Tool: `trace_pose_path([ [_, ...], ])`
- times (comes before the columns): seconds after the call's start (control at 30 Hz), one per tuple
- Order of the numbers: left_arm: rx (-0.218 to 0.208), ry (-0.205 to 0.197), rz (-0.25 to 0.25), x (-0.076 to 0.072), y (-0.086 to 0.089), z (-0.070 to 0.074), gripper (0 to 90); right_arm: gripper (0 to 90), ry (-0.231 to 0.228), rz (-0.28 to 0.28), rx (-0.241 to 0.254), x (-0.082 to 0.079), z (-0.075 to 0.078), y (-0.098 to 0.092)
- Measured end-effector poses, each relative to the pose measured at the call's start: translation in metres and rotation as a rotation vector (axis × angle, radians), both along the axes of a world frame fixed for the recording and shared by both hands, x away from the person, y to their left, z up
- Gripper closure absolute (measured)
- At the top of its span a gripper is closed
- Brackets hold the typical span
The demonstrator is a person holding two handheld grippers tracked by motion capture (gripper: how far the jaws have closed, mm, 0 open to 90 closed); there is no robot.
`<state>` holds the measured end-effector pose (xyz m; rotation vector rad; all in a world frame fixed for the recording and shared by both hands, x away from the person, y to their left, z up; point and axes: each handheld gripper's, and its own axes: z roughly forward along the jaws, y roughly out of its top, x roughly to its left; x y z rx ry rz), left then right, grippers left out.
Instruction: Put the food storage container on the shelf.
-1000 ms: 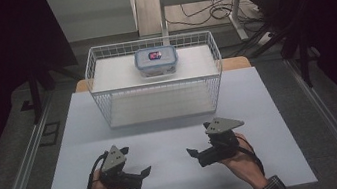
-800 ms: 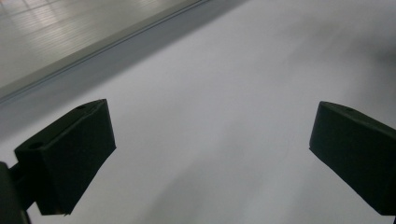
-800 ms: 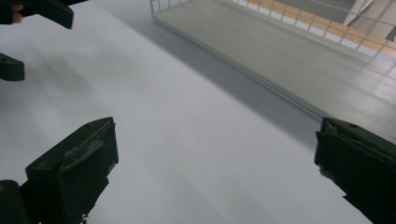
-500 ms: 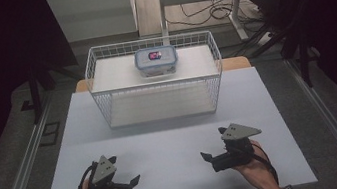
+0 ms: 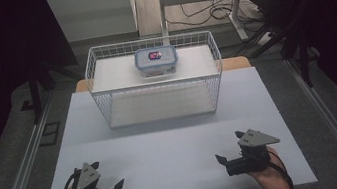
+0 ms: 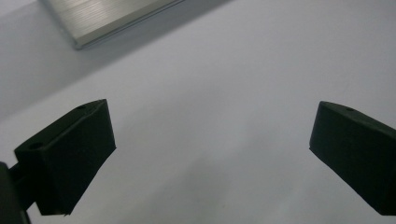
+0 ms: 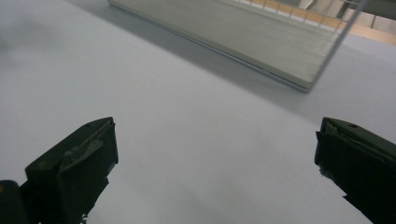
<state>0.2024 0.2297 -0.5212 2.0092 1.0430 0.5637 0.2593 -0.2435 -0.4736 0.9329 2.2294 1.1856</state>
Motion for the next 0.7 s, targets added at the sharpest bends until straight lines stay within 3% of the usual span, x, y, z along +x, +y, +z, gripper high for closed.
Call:
trace_pose_path([
  [0.27, 0.044, 0.023, 0.056, -0.010, 0.017, -0.009, 0.0, 0.0, 0.032, -0.042, -0.040, -0.009, -0.015, -0.014],
  [0.5, -0.020, 0.101, 0.105, -0.016, 0.035, -0.019, 0.0, 0.0, 0.115, -0.052, -0.074, -0.016, -0.030, -0.023],
  [0.6, -0.062, 0.099, 0.119, -0.016, 0.039, -0.019, 0.0, 0.0, 0.158, -0.058, -0.076, -0.018, -0.035, -0.027],
  [0.7, -0.069, 0.110, 0.124, -0.015, 0.040, -0.020, 0.0, 0.0, 0.196, -0.065, -0.088, -0.018, -0.039, -0.029],
])
